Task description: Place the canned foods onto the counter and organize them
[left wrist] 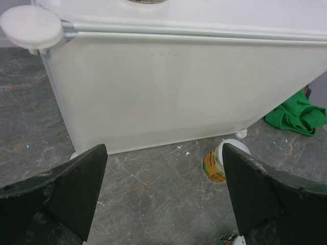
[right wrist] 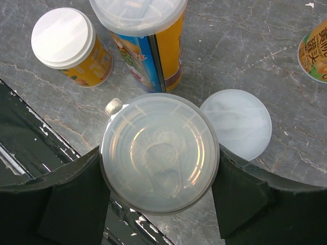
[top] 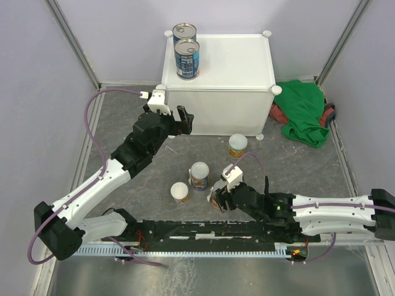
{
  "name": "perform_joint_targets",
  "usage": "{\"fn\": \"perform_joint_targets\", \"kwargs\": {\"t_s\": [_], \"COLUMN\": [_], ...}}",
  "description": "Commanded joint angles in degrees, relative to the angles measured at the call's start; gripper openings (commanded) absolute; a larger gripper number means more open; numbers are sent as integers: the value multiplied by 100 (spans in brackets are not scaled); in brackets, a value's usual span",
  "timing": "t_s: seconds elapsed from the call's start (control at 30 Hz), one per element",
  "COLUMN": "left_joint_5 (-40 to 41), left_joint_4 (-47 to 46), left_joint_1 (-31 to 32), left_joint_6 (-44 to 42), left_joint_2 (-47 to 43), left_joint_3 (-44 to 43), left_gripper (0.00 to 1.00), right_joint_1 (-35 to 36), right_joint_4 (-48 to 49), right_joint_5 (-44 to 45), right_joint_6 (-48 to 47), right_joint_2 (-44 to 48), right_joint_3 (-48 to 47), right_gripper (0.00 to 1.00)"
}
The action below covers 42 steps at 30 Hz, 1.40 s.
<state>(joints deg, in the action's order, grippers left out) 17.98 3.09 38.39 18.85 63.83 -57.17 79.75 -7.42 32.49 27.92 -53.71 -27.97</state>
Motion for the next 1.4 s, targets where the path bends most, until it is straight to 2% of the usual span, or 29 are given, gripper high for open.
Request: {"fn": "perform_joint_targets", "kwargs": {"t_s": [0.0,0.57,1.03,1.37], "left_joint_5": [153,200,231,239], "left_joint_4": [-158,-188,-117,-17], "left_joint_1": [42,37,37,38], "left_joint_6": [22,-48,-66,-91], "left_joint_2": [-207,-214,-230,-313], "left_joint_3": [-1,36,21,-65], "left_gripper": [99,99,99,99], "right_joint_1": [2,407,407,-295], "right_joint_4": [146,-418,-761,-784], "right_joint_5": [35,285,886,636], "right_joint_6": [-114,-522,-1894,-2595], "right_joint_2": [255,300,-360,-1082], "right_joint_3": [-466,-1518,-3779,-5444], "right_gripper": [1,1,1,1]}}
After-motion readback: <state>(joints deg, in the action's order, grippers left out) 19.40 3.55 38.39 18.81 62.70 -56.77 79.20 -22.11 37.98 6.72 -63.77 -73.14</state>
